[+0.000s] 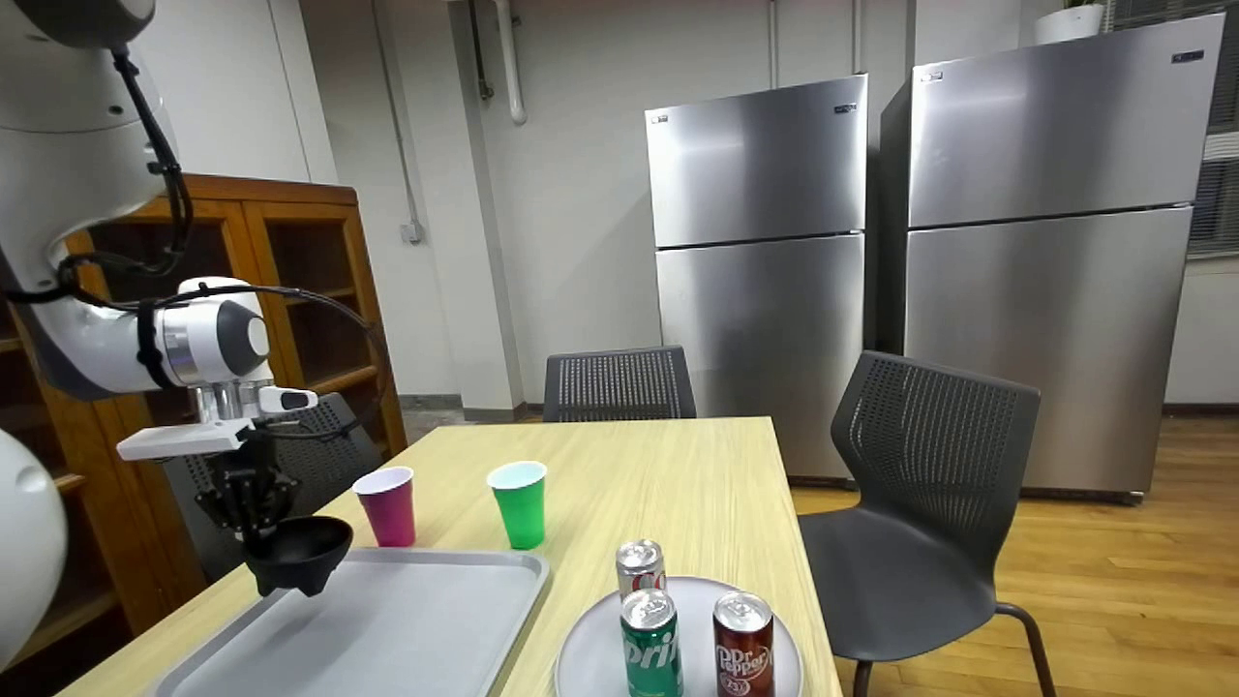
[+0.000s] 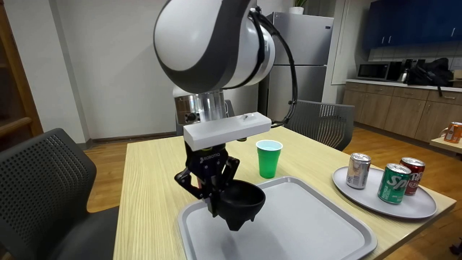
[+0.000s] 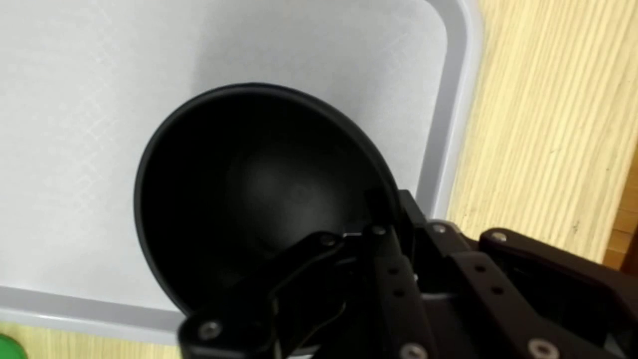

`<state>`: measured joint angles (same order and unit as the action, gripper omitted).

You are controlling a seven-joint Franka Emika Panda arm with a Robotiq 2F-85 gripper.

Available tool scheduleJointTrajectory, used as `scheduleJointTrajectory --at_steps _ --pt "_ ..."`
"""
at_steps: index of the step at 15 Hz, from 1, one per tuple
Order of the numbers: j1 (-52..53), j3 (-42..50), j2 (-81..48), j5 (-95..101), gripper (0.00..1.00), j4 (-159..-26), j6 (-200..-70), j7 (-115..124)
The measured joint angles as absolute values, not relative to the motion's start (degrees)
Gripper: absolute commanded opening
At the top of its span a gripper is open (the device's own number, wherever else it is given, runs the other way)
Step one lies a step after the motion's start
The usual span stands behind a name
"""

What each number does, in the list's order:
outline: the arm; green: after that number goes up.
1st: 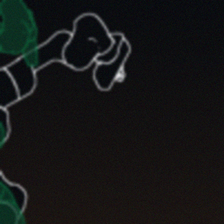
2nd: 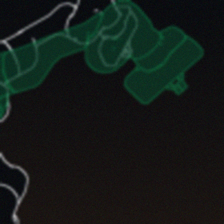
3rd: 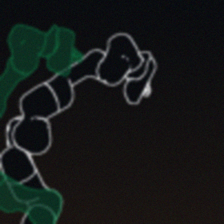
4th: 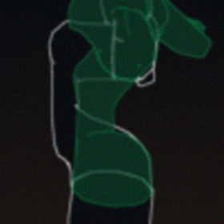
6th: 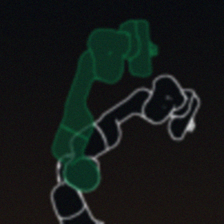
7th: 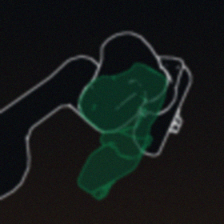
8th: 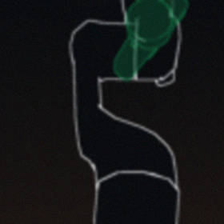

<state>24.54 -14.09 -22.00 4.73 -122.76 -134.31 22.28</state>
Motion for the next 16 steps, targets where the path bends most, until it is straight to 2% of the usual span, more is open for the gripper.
scheduleJointTrajectory --at_steps 16 --pt "32.6 -15.0 -34.1 5.3 0.02 -103.2 -123.9 20.7"
